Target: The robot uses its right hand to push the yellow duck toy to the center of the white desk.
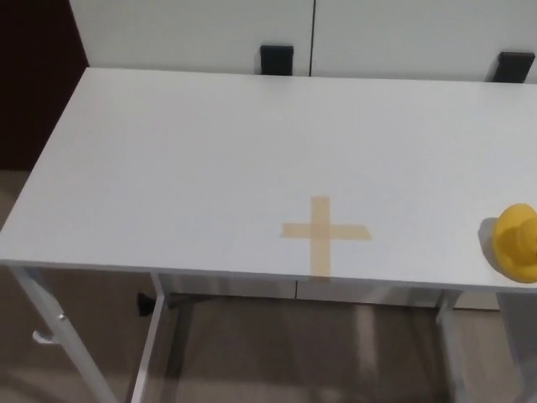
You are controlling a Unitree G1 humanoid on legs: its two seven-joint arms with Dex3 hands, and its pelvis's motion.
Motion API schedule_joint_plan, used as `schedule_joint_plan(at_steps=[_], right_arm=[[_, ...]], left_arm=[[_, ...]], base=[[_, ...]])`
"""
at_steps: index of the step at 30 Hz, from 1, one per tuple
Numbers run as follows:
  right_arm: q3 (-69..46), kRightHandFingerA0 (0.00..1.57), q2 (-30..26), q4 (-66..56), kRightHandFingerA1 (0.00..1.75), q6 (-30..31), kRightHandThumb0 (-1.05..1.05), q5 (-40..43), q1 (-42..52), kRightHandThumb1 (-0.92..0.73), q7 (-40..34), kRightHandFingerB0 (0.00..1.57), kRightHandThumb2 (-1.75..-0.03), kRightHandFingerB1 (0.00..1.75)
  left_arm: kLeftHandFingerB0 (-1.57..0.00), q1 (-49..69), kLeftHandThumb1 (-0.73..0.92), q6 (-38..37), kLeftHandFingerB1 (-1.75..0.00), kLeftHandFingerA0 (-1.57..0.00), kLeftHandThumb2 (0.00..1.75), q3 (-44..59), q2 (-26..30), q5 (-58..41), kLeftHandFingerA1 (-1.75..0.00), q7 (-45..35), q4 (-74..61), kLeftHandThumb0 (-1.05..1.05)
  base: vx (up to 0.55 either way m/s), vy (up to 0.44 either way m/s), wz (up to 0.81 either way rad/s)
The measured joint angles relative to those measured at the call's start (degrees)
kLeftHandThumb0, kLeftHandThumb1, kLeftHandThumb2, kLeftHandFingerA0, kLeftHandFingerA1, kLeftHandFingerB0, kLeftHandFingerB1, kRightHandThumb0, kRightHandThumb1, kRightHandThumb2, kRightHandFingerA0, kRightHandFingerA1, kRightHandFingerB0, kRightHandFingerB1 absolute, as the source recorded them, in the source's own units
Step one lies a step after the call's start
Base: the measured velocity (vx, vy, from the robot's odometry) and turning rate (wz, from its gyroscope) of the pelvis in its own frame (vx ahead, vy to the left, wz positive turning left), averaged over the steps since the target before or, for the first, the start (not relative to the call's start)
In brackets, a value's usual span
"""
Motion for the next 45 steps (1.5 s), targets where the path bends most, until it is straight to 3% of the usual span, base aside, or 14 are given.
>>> schedule_joint_plan(at_steps=[1, 2, 3, 4, 10, 11, 14, 21, 24, 31, 38, 40, 44, 45], right_arm=[[1.1, 0.20, 1.3, -1.2, 0.34, 0.4, -0.90, 0.0, -0.7, -0.92, 0.1, 0.15, -0.76, 0.29], [2.8, 0.16, 3.5, -3.0, 0.41, 1.3, -0.91, -0.1, -1.5, -0.80, 0.2, 0.17, -0.92, 0.38], [3.7, 0.16, 4.5, -3.9, 0.41, 2.0, -0.91, -0.2, -1.7, -0.80, 0.2, 0.17, -0.92, 0.38], [4.6, 0.19, 5.5, -5.0, 0.38, 3.0, -0.86, -0.2, -2.0, -0.92, 0.1, 0.13, -0.76, 0.32], [9.7, 0.21, 10.7, -8.7, 0.37, 7.3, -0.87, -1.1, -3.6, -0.92, -0.3, 0.13, -0.75, 0.32], [10.1, 0.21, 11.1, -8.7, 0.37, 7.8, -0.88, -1.4, -3.7, -0.92, -0.3, 0.11, -0.76, 0.31], [10.9, 0.21, 11.7, -8.6, 0.37, 8.9, -0.88, -1.9, -3.8, -0.92, -0.5, 0.11, -0.76, 0.31], [11.6, 0.24, 14.6, -7.1, 0.42, 11.1, -0.87, -2.1, -4.6, -0.92, -1.4, 0.14, -0.77, 0.35], [12.2, 0.26, 16.1, -6.0, 0.43, 11.2, -0.86, -2.4, -4.7, -0.92, -1.7, 0.15, -0.79, 0.35], [14.0, 0.28, 19.2, -5.0, 0.41, 11.4, -0.90, -3.4, -4.8, -0.91, -2.8, 0.17, -0.79, 0.35], [15.2, 0.39, 21.8, -4.4, 0.46, 11.7, -0.85, -4.7, -4.8, -0.92, -5.1, 0.26, -0.82, 0.39], [15.4, 0.41, 22.3, -4.1, 0.46, 11.7, -0.88, -5.0, -4.8, -0.92, -5.7, 0.29, -0.81, 0.40], [15.8, 0.42, 23.3, -4.0, 0.49, 11.7, -0.88, -5.6, -5.2, -0.91, -7.2, 0.30, -0.83, 0.41], [15.9, 0.42, 23.8, -3.9, 0.46, 11.7, -0.88, -5.7, -5.4, -0.92, -7.6, 0.31, -0.80, 0.39]], left_arm=[[-1.33, 0.0, -0.42, 0.0, -0.84, -1.41, 1.28, -0.1, 0.0, 0.0, -0.87, 0.1, 0.0, -0.12], [-1.35, -0.1, -0.41, -0.2, -0.85, -1.39, 1.27, -0.2, -0.1, 0.0, -0.88, 0.2, 0.0, -0.09], [-1.35, -0.1, -0.41, -0.5, -0.85, -1.39, 1.27, -0.2, -0.2, 0.0, -0.88, 0.2, 0.0, -0.09], [-1.28, 0.0, -0.39, -0.5, -0.86, -1.33, 1.25, -0.2, -0.2, 0.0, -0.90, 0.2, 0.0, -0.13], [-1.33, 0.2, -0.41, -0.5, -0.82, -1.36, 1.34, -0.4, -0.2, 0.0, -0.85, 0.2, 0.0, -0.09], [-1.30, 0.2, -0.43, -0.5, -0.88, -1.34, 1.34, -0.5, -0.2, 0.0, -0.94, 0.2, 0.0, -0.07], [-1.30, 0.3, -0.43, -0.5, -0.88, -1.34, 1.34, -0.6, -0.3, 0.0, -0.94, 0.2, 0.0, -0.07], [-1.33, 0.2, -0.36, -0.5, -0.86, -1.36, 1.23, -0.7, -0.4, 0.0, -0.89, 0.2, 0.0, -0.21], [-1.32, 0.1, -0.44, -0.5, -0.88, -1.36, 1.33, -0.9, -0.5, 0.0, -0.94, 0.2, -0.1, -0.10], [-1.37, 0.0, -0.42, -0.5, -0.86, -1.36, 1.27, -1.1, -0.9, 0.0, -0.90, 0.5, -0.1, -0.12], [-1.29, 0.0, -0.45, -0.5, -0.87, -1.35, 1.33, -1.3, -1.1, 0.0, -0.93, 0.7, -0.6, -0.06], [-1.31, 0.0, -0.42, -0.5, -0.94, -1.32, 1.25, -1.4, -1.3, 0.0, -0.99, 0.8, -0.9, 0.08], [-1.36, -0.4, -0.45, -0.4, -0.94, -1.34, 1.28, 1.2, -2.3, -1.1, -0.96, -0.1, -0.6, 0.06], [-1.44, -0.7, -0.43, -0.4, -0.91, -1.37, 1.45, 1.9, -2.7, -1.4, -0.94, -0.5, -0.6, 0.17]], base=[[0.00, 0.000, 0.00], [0.00, 0.000, 0.00], [0.00, 0.000, 0.00], [0.00, 0.000, 0.00], [0.00, 0.000, 0.00], [0.00, 0.000, 0.00], [0.00, 0.000, 0.00], [0.00, 0.000, 0.00], [0.00, 0.000, 0.00], [0.00, 0.000, 0.00], [0.00, 0.000, 0.00], [0.00, 0.000, 0.00], [0.00, 0.000, 0.00], [0.00, 0.000, 0.00]])
